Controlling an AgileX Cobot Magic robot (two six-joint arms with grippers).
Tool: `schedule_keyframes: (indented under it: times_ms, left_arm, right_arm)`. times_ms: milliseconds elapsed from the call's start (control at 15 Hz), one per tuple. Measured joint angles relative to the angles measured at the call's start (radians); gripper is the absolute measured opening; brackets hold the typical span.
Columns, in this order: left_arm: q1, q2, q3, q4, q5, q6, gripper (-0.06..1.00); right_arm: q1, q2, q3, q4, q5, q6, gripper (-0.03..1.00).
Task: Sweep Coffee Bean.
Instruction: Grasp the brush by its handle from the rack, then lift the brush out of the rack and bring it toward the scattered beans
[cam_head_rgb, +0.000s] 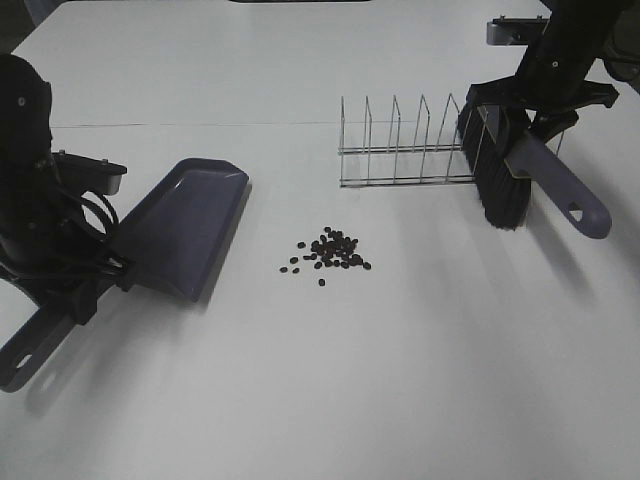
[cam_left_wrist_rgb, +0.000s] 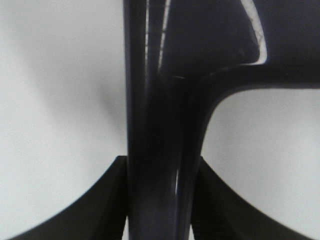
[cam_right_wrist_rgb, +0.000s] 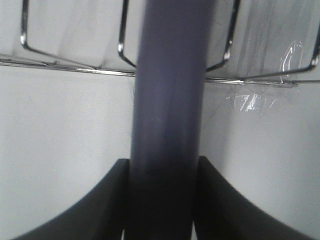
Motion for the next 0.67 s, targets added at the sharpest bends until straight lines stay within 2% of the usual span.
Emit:
schedule_keyframes:
  times_ms: [667]
  left_arm:
    - [0.0,0.0,0.0,0.0,0.0,0.0,0.32]
  right_arm:
    - [-0.001,-0.087,0.0,-0.032,0.038,0.006,0.31]
